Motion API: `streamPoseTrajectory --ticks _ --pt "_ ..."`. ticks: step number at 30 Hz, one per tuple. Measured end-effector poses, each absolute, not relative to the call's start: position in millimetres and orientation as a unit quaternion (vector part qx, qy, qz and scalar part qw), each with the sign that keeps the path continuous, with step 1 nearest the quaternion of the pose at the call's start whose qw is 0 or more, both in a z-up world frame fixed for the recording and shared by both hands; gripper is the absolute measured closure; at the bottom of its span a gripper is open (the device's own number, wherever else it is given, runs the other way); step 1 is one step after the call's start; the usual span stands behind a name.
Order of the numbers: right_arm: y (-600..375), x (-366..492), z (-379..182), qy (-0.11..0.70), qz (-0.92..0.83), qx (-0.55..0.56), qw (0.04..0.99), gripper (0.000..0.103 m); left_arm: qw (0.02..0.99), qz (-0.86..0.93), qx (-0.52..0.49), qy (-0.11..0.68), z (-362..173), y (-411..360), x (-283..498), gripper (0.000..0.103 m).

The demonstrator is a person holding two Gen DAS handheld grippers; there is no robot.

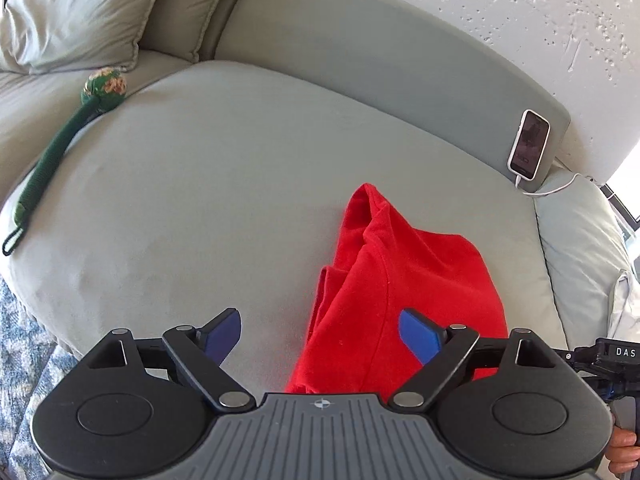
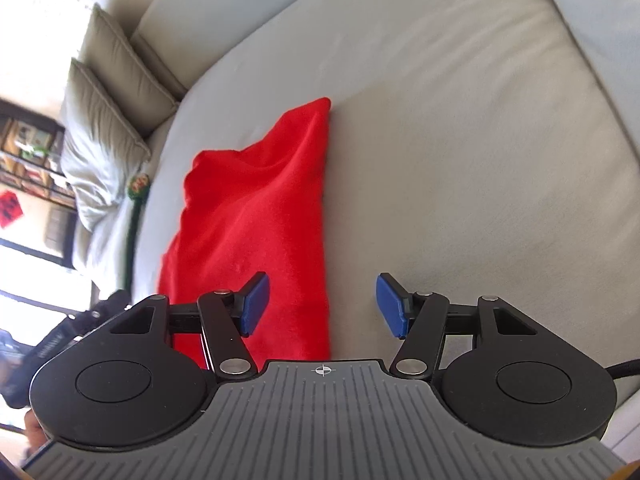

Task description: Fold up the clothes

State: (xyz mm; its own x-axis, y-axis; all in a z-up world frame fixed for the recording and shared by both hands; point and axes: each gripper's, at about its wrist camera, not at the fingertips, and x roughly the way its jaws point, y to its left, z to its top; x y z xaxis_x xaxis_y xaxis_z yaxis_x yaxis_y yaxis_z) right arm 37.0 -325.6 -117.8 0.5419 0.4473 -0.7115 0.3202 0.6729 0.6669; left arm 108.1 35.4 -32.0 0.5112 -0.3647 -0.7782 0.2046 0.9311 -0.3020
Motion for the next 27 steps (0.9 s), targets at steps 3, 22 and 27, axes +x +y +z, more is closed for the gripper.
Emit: streamPoseTrajectory --ticks 3,22,27 --pt "-329.3 42.4 -131.3 0.475 0.055 0.440 0.760 0.042 0.830 -0.225 -0.121 0.495 -48.0 36.2 123.6 0.018" --pt "-314.0 109.4 -172.5 0.432 0.108 0.475 0.759 0.061 0.780 -0.309 -0.103 0.534 -95.9 -20.8 166.7 0.049" --pt "-296.4 106.5 -149.7 0.438 0.084 0.395 0.803 0.074 0.822 -0.286 -0.021 0.493 -70.1 -43.6 137.1 0.075"
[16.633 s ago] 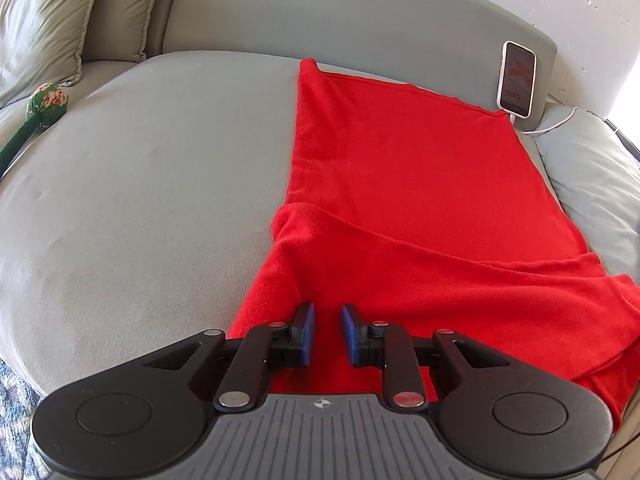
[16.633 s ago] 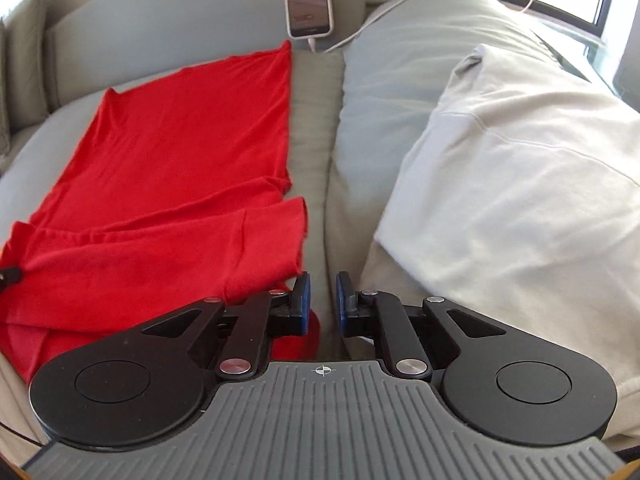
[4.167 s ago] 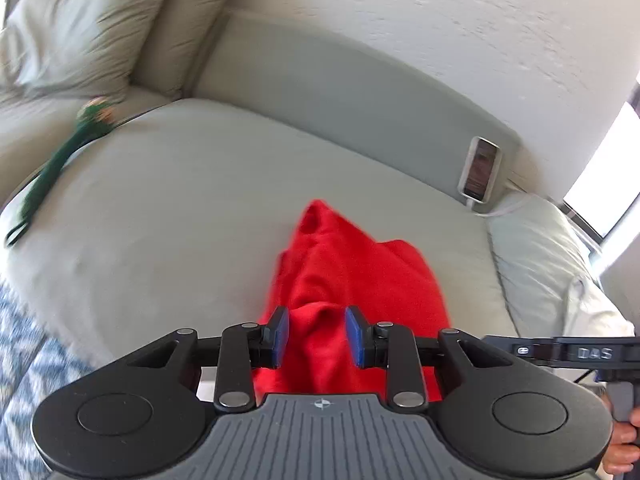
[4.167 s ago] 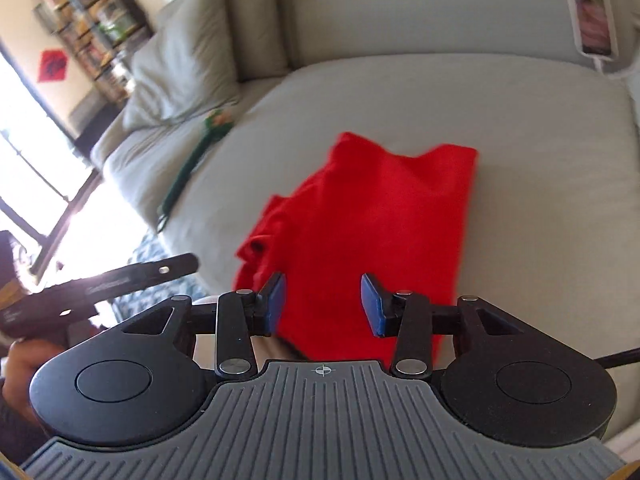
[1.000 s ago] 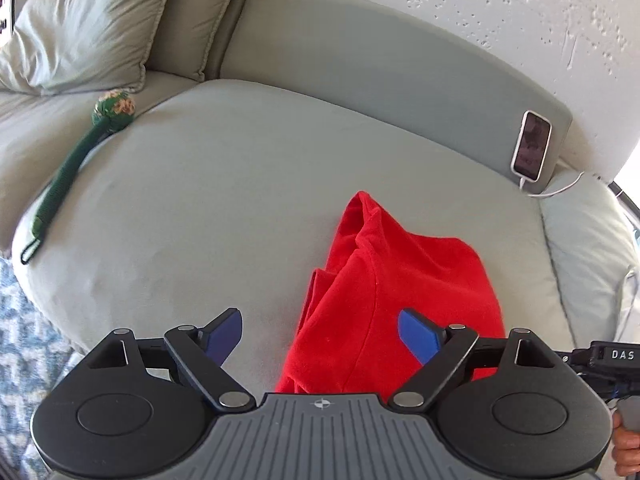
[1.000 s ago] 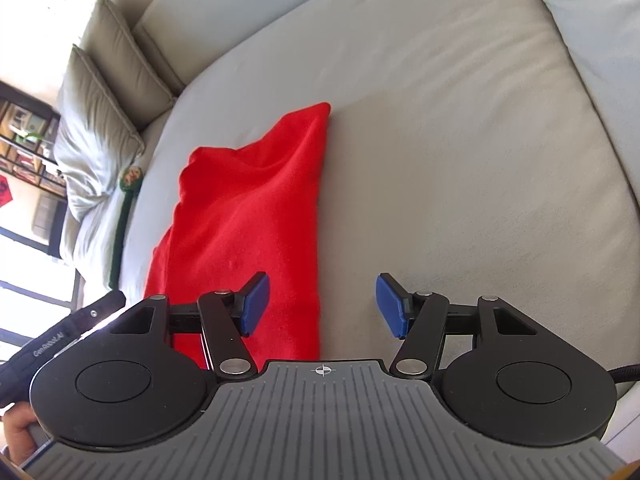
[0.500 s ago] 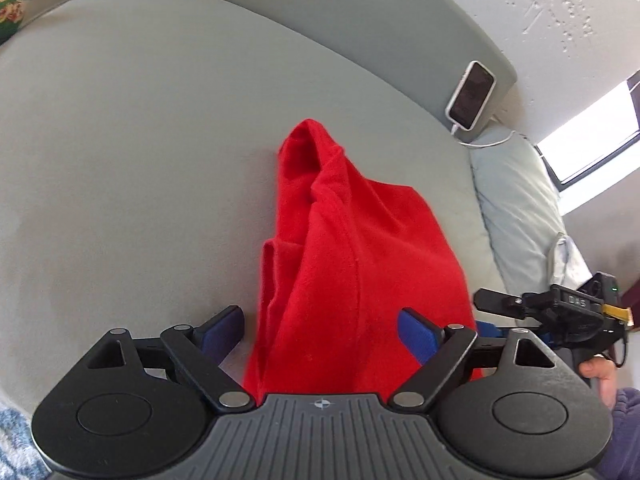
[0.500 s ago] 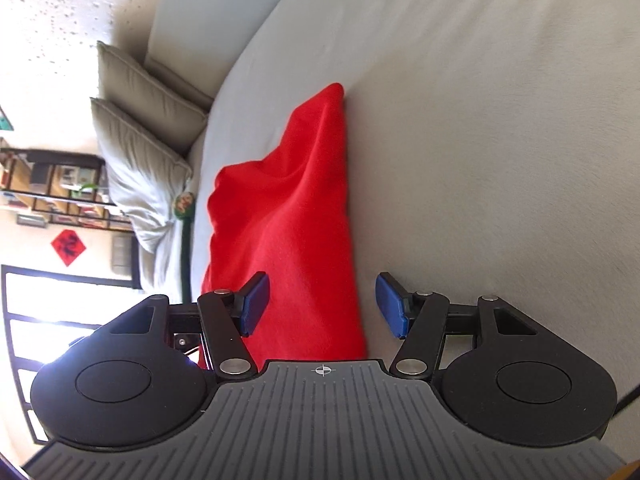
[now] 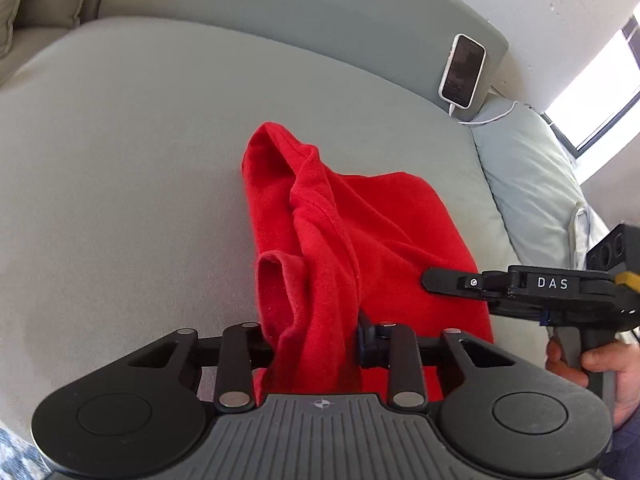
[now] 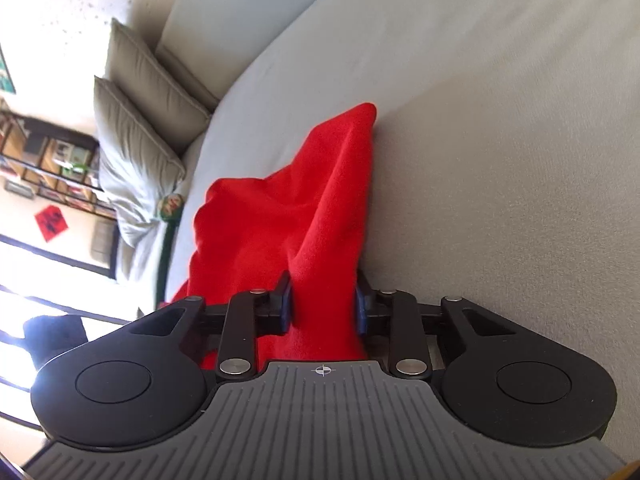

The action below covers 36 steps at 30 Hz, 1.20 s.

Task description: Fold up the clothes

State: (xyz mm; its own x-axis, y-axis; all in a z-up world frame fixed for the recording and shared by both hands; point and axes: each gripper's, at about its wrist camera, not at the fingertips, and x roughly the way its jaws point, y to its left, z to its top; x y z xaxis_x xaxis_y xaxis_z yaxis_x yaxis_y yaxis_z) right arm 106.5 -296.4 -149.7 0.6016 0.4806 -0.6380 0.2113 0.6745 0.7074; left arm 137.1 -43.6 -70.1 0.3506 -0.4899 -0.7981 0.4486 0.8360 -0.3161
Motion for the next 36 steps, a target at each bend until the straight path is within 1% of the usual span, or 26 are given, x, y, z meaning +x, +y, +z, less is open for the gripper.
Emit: streamPoseTrajectory --ticks 4,7,9,11,14,19,22,25,30,36 --pt "-281.9 96.8 -114.0 0.432 0.070 0.330 0.836 0.076 0.844 -0.271 0.037 0.462 -43.6 -71.1 106.5 0.076" --pt "-285.7 75.4 -83.4 0.422 0.052 0.318 0.847 0.076 0.848 -0.286 0.053 0.444 -16.5 -93.0 82.2 0.076" --pt "-299.1 52.4 -62.8 0.411 0.045 0.334 0.847 0.076 0.846 -0.304 0.062 0.434 2.1 -107.2 67.1 0.076" --pt "-319.7 22.5 -44.7 0.398 0.044 0.375 0.836 0.076 0.839 -0.334 0.065 0.424 20.4 -123.2 51.5 0.076" --pt "-351.3 -30.7 -18.6 0.364 0.038 0.423 0.829 0.076 0.817 -0.394 0.053 0.418 44.0 -146.4 31.4 0.076" --pt "-397.1 -127.2 23.1 0.299 -0.024 0.459 0.836 0.076 0.777 -0.481 0.058 0.402 72.6 -203.7 -6.0 0.076" --pt "-418.7 -177.1 41.6 0.257 -0.065 0.463 0.846 0.076 0.749 -0.522 0.062 0.404 77.5 -244.6 -22.3 0.076" --pt "-438.7 -220.4 56.1 0.223 -0.108 0.459 0.853 0.076 0.720 -0.555 0.069 0.411 69.7 -280.1 -35.0 0.076" --pt "-474.6 -258.7 53.0 0.201 -0.165 0.463 0.847 0.076 0.695 -0.575 0.086 0.423 45.0 -341.3 -39.6 0.076" --pt "-529.4 -258.1 36.1 0.183 -0.201 0.479 0.835 0.078 0.723 -0.578 0.120 0.359 43.1 -393.2 -41.9 0.076"
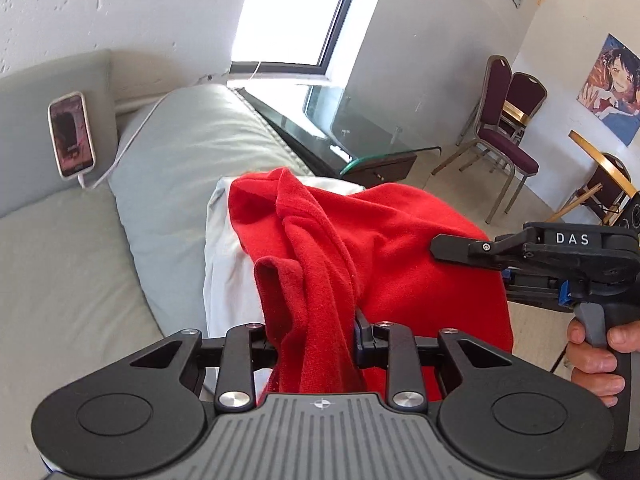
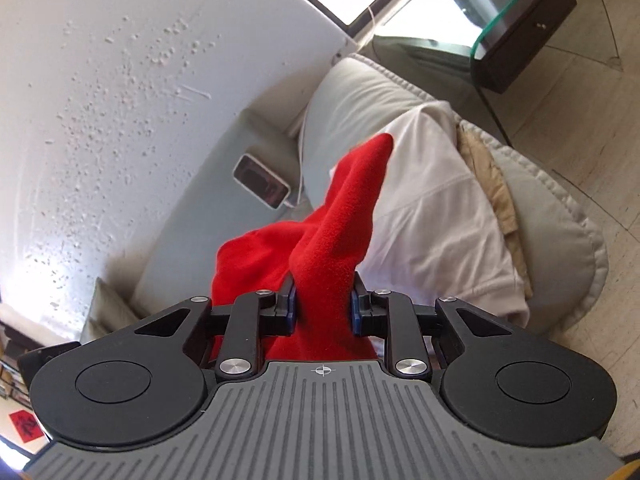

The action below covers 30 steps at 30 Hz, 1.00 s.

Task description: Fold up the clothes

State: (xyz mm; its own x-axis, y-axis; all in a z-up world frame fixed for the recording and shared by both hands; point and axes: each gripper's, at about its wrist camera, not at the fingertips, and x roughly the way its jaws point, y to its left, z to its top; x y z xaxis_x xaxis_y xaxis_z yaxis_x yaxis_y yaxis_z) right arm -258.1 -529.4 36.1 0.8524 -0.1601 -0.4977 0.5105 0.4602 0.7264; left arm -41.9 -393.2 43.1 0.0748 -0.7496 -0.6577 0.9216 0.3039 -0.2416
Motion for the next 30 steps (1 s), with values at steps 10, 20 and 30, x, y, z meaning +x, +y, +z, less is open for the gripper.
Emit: streamPoseTrajectory --ticks 10,20,30 --pt "-634.8 -211.4 3.7 0.169 -0.240 0.499 0.816 0.070 0.728 -0.531 0.095 0.423 -27.8 -480.6 16.5 0.065" --pt "-641.5 -249.5 -25.9 0.180 -0.277 0.510 0.794 0.049 0.781 -0.465 0.107 0.403 -13.1 -439.3 13.8 0.034" --pt "-595.3 -254.7 10.1 0.166 -0.328 0.327 0.871 0.089 0.803 -0.523 0.136 0.251 36.9 -452.6 -25.0 0.065"
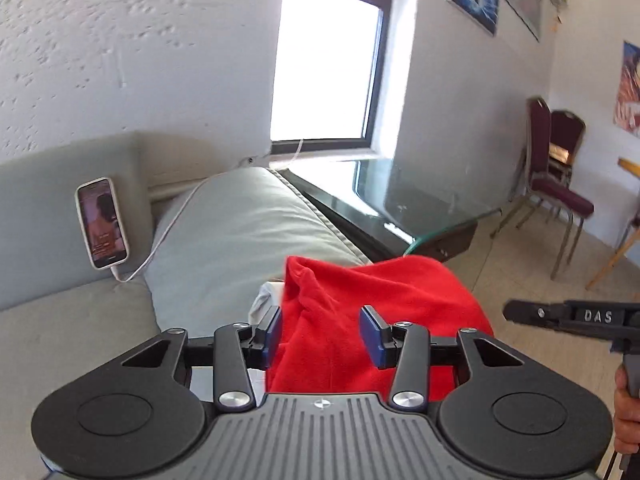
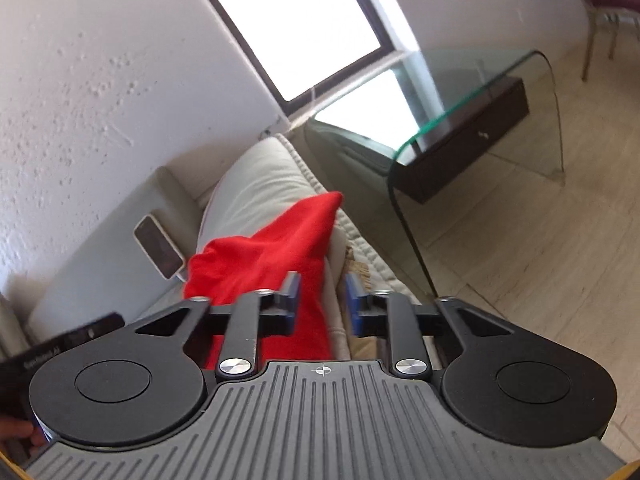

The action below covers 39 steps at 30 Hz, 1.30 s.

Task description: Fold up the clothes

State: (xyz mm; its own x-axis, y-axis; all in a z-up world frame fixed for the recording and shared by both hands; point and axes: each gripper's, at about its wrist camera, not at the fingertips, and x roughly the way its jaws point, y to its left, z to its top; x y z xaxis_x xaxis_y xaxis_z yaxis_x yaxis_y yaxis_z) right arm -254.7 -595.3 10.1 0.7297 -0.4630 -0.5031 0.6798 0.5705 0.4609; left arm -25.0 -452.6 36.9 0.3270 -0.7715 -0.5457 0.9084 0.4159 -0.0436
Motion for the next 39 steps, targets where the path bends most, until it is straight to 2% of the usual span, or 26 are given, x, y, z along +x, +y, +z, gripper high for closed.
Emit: streamPoseTrajectory --ticks 2,4,8,11,14,16,18,21,22,23,24,27,28,31,33,38,39 --pt "-593.9 -236.2 7.8 0.172 -0.329 0.300 0.879 0.089 0.809 -0.484 0.188 0.276 14.3 -475.9 -20.9 0.077" --pt "-593.5 -216.4 3.8 0.184 -0.335 0.275 0.882 0.087 0.811 -0.444 0.214 0.315 -8.6 -488.6 -12.6 0.078" --pt "-597.9 -185.2 -16.0 0.278 -0.355 0.240 0.860 0.085 0.808 -0.435 0.199 0.344 -8.6 -486.7 -3.6 0.076" --pt "-591.3 -192.9 -3.7 0.283 -0.363 0.241 0.854 0.082 0.803 -0.444 0.191 0.349 8.2 -471.5 -10.4 0.075" --pt "-570.9 -211.5 19.8 0.271 -0.346 0.245 0.864 0.082 0.772 -0.483 0.175 0.374 14.3 -454.1 -27.1 0.069" --pt "-555.4 -220.5 26.9 0.279 -0.327 0.248 0.868 0.067 0.745 -0.499 0.193 0.398 4.9 -452.1 -40.0 0.068" --pt "-541.0 -222.3 17.3 0.315 -0.316 0.255 0.858 0.066 0.742 -0.491 0.229 0.394 -6.0 -453.2 -52.1 0.063" --pt "-530.3 -218.5 -8.8 0.375 -0.323 0.255 0.831 0.066 0.744 -0.482 0.247 0.392 -4.4 -446.8 -62.1 0.062" --pt "-527.8 -220.1 -10.1 0.379 -0.330 0.257 0.825 0.066 0.745 -0.481 0.245 0.391 0.7 -442.3 -64.5 0.060" --pt "-525.3 -223.6 -6.8 0.376 -0.333 0.261 0.824 0.066 0.748 -0.481 0.243 0.388 7.3 -436.7 -66.4 0.051" --pt "-522.9 -229.2 1.6 0.365 -0.329 0.268 0.829 0.061 0.753 -0.479 0.239 0.383 14.1 -430.8 -69.0 0.041" --pt "-515.0 -245.7 28.6 0.338 -0.315 0.288 0.839 0.043 0.767 -0.471 0.227 0.371 34.7 -414.2 -78.8 0.025" --pt "-512.1 -251.0 38.2 0.332 -0.310 0.295 0.841 0.037 0.769 -0.471 0.224 0.370 40.2 -409.6 -82.7 0.023" --pt "-501.6 -265.2 61.4 0.326 -0.293 0.321 0.840 0.027 0.768 -0.474 0.215 0.372 57.0 -395.9 -96.4 0.016" --pt "-491.4 -272.4 73.4 0.334 -0.291 0.322 0.837 0.027 0.768 -0.471 0.212 0.378 65.8 -388.0 -105.2 0.007" --pt "-466.8 -290.6 100.9 0.344 -0.304 0.294 0.838 0.025 0.770 -0.471 0.190 0.387 85.8 -369.0 -122.4 0.002" --pt "-462.9 -294.0 105.6 0.344 -0.308 0.286 0.840 0.021 0.771 -0.471 0.185 0.387 88.7 -366.0 -125.2 0.001"
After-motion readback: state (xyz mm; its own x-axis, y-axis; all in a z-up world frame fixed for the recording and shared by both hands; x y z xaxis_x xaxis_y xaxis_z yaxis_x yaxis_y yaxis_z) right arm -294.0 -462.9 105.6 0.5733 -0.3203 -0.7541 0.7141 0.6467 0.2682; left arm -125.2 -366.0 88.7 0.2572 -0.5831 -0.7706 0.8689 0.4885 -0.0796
